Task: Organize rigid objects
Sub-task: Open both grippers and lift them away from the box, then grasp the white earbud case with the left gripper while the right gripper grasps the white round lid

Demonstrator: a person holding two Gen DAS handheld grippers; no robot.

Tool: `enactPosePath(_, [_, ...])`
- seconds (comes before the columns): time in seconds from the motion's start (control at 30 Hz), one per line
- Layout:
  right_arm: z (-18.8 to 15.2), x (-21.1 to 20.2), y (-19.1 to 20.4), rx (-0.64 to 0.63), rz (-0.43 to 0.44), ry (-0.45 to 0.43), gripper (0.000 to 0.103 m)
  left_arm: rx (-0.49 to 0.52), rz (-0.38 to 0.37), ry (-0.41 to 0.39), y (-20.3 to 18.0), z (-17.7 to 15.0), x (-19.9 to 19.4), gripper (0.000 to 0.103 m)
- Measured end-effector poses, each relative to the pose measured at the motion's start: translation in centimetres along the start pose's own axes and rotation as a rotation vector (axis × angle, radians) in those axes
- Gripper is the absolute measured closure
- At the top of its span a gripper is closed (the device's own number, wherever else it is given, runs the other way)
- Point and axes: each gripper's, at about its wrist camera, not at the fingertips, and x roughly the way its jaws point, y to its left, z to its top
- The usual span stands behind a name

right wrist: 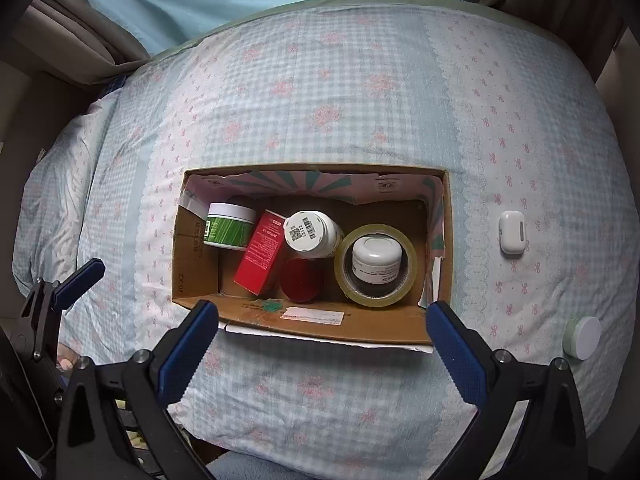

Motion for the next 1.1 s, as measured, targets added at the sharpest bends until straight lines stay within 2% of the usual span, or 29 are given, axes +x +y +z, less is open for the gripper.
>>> enactPosePath(0.3, [-3.2,-5.9,-1.0,0.000,-0.093,-0.068,0.000,-0.001,-0.020,-0.024,-1.5,0.0,-3.9,0.000])
enactPosePath(0.57, [-5.8,-12.1,-5.3,-0.002,-0.168,-0.195,0.000,-0.005,-0.006,-0.084,-6.0,2.2,-6.3,0.000])
enactPosePath(0.7, [-7.5,-14.7,-9.4,0.024,-0.177,-0.244,0.000,-0.035,0.042,-0.126,-9.5,3.3,-7.2,0.000])
enactPosePath(0.8, [-9.0,-16.1,-13.5,0.056,-0.205,-0.251,0.000,-0.075,0.032,-0.133,-12.6,4.1,-7.3,0.000])
enactPosePath(0.93, [-11.1,-17.2,-19.5,0.097,-0.212,-0.259,0.000,-0.097,0.006,-0.102,-17.5,5.1,-5.6,0.000])
enactPosePath(1.1, [-13.2,-15.7,-25.9,0.078,-0.240,-0.246,0.000,-0.129,-0.033,-0.032,-23.7,5.9,-1.4,0.000])
